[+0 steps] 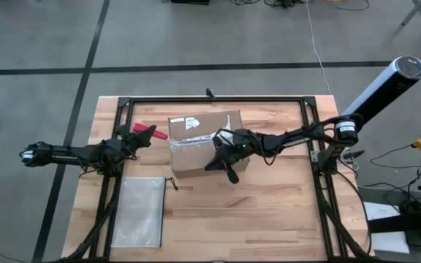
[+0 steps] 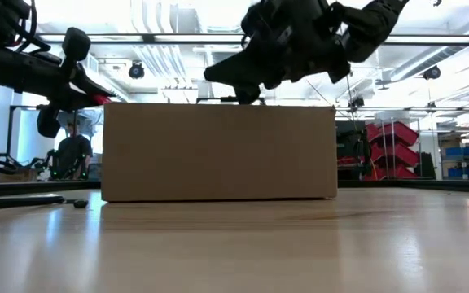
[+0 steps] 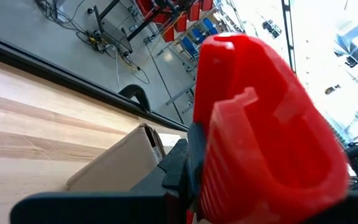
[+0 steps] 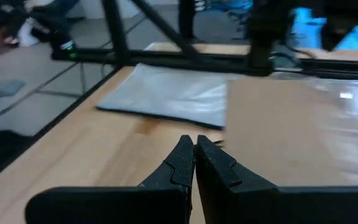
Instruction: Unpack boxes
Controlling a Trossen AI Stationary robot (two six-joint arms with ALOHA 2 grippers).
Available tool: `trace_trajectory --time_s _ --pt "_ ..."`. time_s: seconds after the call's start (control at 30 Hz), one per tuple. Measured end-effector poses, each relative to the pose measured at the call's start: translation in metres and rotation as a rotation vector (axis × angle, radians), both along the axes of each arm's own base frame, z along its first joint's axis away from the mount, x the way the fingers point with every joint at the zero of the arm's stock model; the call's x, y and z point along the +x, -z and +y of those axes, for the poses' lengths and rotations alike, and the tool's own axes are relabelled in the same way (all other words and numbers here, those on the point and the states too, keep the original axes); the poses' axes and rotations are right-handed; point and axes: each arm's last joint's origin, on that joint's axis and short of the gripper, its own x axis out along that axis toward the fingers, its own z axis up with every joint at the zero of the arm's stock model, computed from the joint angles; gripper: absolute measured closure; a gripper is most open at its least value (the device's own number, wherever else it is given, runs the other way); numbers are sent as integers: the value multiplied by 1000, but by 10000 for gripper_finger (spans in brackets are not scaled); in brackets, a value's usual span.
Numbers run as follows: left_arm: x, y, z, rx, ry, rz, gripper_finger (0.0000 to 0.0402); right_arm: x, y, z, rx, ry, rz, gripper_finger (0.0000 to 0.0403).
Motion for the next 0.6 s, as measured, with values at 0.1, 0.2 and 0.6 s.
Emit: trace_trajectory --time_s 0.1,0.2,0.6 --pt "0 0 0 2 0 1 368 0 0 4 -10 -14 23 403" --pt "0 0 0 4 -1 2 368 1 0 7 -19 -27 45 403" --pt "0 0 0 9 -3 3 368 -1 6 14 -73 -22 149 403"
